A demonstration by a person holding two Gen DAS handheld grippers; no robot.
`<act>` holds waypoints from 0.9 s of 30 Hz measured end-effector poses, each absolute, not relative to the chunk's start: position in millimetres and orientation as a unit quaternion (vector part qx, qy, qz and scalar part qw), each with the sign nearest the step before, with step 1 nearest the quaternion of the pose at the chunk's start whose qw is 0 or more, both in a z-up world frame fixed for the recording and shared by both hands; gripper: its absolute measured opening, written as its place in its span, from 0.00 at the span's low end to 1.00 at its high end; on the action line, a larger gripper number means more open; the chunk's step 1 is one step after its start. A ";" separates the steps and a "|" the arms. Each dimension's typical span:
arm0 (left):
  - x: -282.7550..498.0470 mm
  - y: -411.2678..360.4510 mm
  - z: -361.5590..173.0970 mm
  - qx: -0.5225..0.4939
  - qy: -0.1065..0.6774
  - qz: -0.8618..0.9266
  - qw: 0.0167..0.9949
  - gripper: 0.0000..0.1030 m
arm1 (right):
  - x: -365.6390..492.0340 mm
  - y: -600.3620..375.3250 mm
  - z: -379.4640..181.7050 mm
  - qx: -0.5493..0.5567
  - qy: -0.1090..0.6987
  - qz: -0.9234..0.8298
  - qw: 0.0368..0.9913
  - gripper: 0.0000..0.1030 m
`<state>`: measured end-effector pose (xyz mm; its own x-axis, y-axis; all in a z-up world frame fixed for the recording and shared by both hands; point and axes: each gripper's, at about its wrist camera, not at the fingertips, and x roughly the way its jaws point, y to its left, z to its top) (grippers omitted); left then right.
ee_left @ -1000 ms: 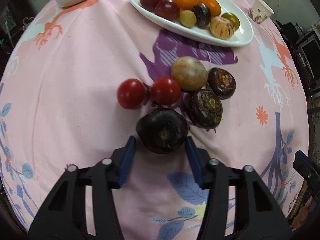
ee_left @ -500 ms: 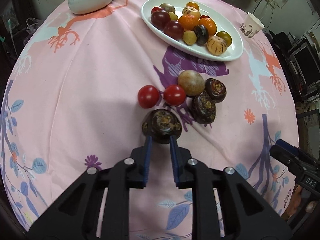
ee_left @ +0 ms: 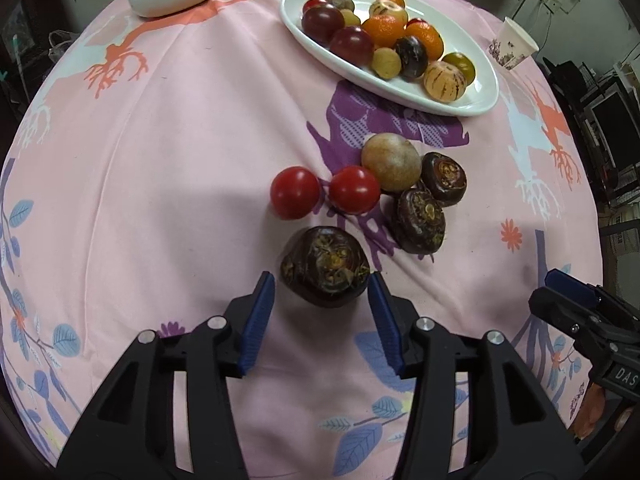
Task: Organize fruits
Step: 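Grasp a dark brown fruit with the left tool while the right tool grasps another dark brown fruit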
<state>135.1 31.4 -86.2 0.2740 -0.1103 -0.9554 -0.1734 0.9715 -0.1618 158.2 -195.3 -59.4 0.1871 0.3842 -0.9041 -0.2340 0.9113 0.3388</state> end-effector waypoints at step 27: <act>132.4 46.5 -69.8 -0.118 0.574 0.026 0.810 0.49 | 184.6 -156.3 -71.3 0.032 0.606 0.234 0.760 0.64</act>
<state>132.4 46.5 -69.8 0.3398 -0.0934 -0.9359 -0.1766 0.9710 -0.1610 184.6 -156.3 -71.3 0.1574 0.3937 -0.9057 -0.3173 0.8886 0.3311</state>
